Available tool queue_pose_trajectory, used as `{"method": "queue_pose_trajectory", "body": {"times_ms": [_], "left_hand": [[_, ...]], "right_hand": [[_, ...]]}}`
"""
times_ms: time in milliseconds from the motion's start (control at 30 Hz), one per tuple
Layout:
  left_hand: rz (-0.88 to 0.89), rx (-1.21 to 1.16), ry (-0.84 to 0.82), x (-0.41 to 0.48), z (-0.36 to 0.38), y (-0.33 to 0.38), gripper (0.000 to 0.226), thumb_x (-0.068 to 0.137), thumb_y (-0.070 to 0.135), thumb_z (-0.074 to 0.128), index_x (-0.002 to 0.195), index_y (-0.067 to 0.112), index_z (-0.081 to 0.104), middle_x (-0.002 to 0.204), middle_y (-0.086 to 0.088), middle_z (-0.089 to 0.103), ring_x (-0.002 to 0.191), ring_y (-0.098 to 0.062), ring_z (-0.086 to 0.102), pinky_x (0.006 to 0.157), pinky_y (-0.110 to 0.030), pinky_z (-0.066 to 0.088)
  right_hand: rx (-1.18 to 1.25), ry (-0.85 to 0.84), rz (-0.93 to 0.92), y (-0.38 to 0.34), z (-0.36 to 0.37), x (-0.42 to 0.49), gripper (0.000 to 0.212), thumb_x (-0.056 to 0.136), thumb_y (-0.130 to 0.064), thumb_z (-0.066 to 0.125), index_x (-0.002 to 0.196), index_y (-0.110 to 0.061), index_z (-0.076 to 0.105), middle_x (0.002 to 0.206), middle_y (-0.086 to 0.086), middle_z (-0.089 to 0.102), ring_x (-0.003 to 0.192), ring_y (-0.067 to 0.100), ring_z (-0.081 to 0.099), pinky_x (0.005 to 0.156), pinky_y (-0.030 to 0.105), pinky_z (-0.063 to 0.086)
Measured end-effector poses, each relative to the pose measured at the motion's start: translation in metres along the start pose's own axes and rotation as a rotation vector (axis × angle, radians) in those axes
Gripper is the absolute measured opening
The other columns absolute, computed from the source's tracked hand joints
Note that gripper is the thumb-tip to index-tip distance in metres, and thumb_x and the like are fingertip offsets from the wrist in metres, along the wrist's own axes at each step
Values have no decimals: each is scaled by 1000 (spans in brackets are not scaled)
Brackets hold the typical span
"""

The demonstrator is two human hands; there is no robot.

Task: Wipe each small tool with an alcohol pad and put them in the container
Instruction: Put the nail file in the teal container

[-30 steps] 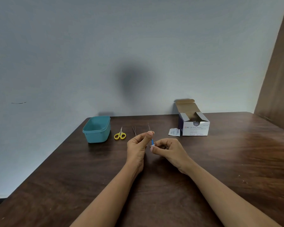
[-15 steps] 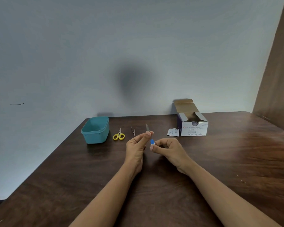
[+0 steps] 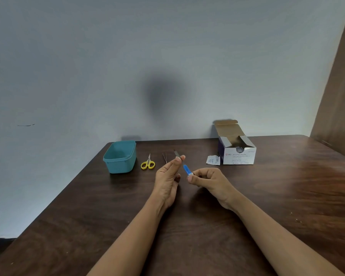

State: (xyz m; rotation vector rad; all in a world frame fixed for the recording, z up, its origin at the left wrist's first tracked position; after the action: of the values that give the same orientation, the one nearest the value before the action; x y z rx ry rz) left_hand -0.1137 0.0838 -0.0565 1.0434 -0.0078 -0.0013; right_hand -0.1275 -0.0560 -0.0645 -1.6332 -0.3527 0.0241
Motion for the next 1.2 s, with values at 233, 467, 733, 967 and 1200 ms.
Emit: {"method": "queue_pose_trajectory", "body": {"times_ms": [233,467,733,967,1200], "left_hand": [[70,-36,77,0,-3,11,20,68,29,70,86,21,70,79,18,73,93,-1,53,76,-26,32],[221,138,188,6,-22,45,4,84,20,70,86,18,72,73,15,72,76,5,61,78,-18,40],[484,508,456,32,-70,121,9,83,25,73,84,17,75,82,11,70,80,2,63,73,-12,45],[453,1102,702,65,-110,158,27,83,40,67,89,15,76,94,-5,71,115,-31,46,87,-40,40],[235,1594,705,102,-116,165,32,77,35,70,89,5,66,100,-15,65,112,-35,42,82,-38,35]], "right_hand": [[71,58,-14,2,1,-1,8,81,-15,73,86,-9,73,74,-5,69,72,1,60,70,13,46],[58,169,-1,0,1,2,14,81,-21,72,86,-8,73,64,-10,65,62,-2,54,62,12,43],[-21,216,-30,-16,23,41,14,83,-18,72,89,-5,73,57,-16,62,51,-8,52,52,6,39],[187,418,5,-1,62,81,14,81,-22,74,89,-11,73,62,-14,64,54,-3,52,54,9,39],[196,424,-33,13,65,86,8,77,-19,77,84,-16,75,75,-10,71,65,-4,60,61,7,43]]}}
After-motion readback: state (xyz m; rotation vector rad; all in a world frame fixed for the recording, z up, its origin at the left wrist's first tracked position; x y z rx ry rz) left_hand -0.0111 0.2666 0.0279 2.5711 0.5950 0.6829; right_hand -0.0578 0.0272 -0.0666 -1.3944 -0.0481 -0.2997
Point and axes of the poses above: each hand's wrist, its own x-axis towards the middle knuckle, its own z-axis out of the palm, y = z × x, the point moved 2 cm from there along x, towards the middle knuckle
